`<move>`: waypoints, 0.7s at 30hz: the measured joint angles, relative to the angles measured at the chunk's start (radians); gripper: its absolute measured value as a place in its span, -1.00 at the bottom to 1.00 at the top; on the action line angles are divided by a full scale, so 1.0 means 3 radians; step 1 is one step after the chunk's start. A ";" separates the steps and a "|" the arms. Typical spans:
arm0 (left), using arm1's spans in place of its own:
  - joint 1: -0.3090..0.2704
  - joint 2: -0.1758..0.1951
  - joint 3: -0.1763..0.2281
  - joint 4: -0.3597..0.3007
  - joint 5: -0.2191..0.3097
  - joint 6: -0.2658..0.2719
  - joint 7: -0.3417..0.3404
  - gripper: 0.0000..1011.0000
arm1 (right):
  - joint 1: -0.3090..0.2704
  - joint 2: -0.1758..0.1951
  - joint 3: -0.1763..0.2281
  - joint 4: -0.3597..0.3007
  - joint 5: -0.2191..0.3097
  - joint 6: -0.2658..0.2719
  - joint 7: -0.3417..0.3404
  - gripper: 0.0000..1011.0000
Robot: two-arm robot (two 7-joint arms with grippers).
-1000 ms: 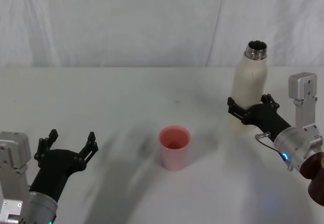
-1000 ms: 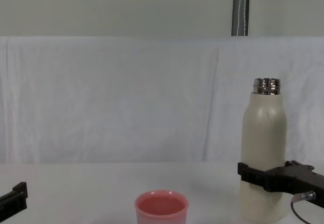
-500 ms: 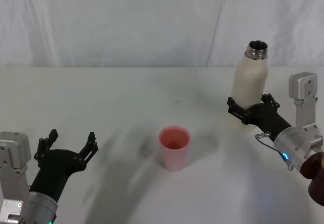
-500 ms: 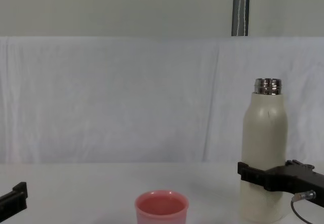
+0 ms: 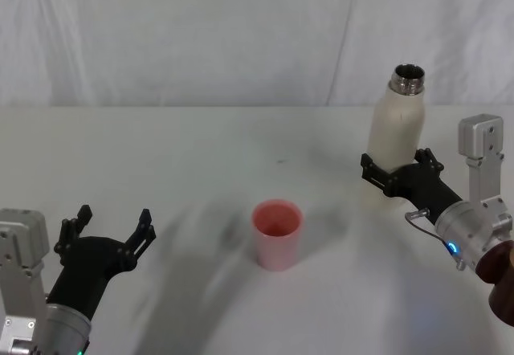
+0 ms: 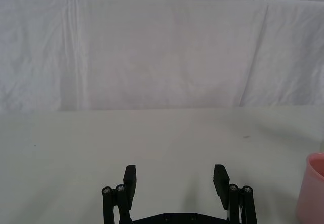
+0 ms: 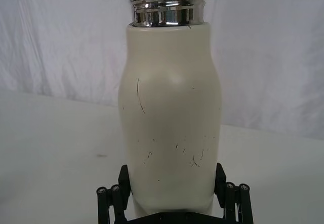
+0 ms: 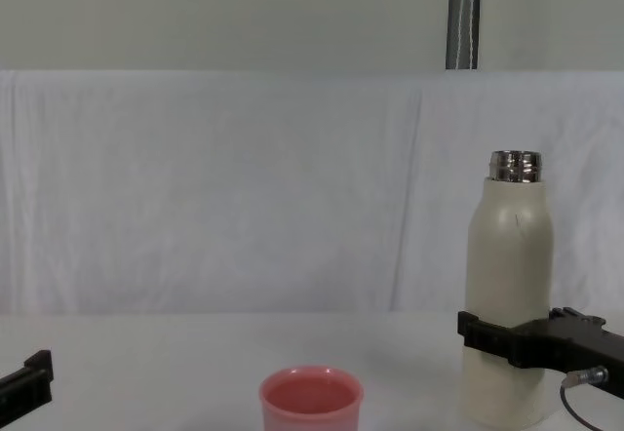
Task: Grasp the thermos with one hand and pour water into the cup lid.
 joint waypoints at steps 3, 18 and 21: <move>0.0000 0.0000 0.0000 0.0000 0.0000 0.0000 0.0000 0.98 | -0.0004 0.0002 0.0001 -0.0011 0.0000 0.0000 0.0000 0.98; 0.0000 0.0000 0.0000 0.0000 0.0000 0.0000 0.0000 0.98 | -0.0157 0.0125 0.0031 -0.0284 0.0104 0.0052 0.0112 0.98; 0.0000 0.0000 0.0000 0.0000 0.0000 0.0000 0.0000 0.98 | -0.0180 0.0147 0.0027 -0.0322 0.0124 0.0075 0.0124 0.98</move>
